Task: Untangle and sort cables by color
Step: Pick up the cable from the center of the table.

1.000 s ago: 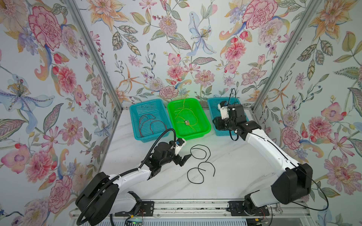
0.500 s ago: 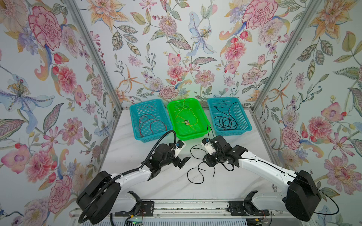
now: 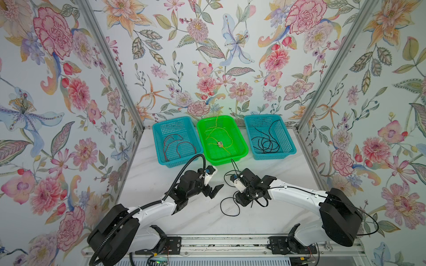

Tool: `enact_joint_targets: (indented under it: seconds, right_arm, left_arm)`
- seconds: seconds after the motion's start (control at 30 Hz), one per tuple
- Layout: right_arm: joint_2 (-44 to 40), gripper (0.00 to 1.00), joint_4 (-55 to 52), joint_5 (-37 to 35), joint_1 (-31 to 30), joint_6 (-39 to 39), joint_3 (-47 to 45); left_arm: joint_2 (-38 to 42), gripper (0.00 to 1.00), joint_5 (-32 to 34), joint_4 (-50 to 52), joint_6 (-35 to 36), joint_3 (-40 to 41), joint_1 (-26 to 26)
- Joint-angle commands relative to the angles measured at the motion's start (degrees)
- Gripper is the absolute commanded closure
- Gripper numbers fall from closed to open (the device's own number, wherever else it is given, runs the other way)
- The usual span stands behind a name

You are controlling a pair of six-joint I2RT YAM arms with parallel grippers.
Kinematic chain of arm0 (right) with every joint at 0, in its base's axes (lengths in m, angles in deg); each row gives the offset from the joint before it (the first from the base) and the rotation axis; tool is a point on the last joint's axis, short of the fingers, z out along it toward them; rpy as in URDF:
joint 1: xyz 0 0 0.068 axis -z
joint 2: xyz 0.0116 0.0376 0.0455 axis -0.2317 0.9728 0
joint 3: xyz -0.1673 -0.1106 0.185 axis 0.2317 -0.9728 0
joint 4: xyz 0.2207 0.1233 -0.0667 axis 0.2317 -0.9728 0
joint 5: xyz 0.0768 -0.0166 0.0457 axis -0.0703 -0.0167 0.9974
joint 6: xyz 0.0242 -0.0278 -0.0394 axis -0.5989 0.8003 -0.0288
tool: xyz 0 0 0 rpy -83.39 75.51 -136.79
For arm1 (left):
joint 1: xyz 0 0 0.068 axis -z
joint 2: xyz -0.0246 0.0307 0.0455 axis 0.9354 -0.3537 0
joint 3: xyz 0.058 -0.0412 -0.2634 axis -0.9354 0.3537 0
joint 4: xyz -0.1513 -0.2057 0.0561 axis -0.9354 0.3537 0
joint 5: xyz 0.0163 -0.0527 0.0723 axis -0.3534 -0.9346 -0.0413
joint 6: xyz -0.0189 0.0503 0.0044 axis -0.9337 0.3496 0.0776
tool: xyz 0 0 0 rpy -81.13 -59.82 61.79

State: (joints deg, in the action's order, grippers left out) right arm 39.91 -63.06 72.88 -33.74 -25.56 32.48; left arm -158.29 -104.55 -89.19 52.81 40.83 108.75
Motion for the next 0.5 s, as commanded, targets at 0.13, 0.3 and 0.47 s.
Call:
enact_joint_targets:
  seconds: [0.13,0.3,0.47]
  right_arm:
    - [2.94,0.61,0.44,-1.70,0.20,-0.27,-0.75]
    - [4.67,0.62,1.50,-1.52,0.46,-0.11,-1.35]
    - [5.49,0.65,2.30,-1.19,0.65,-0.03,-1.72]
  left_arm:
    - [1.79,0.01,1.16,-0.39,-0.17,1.12,0.66]
    - [2.42,0.01,1.71,0.21,0.09,1.31,0.56]
    - [2.44,0.01,1.78,0.56,0.36,1.25,0.53]
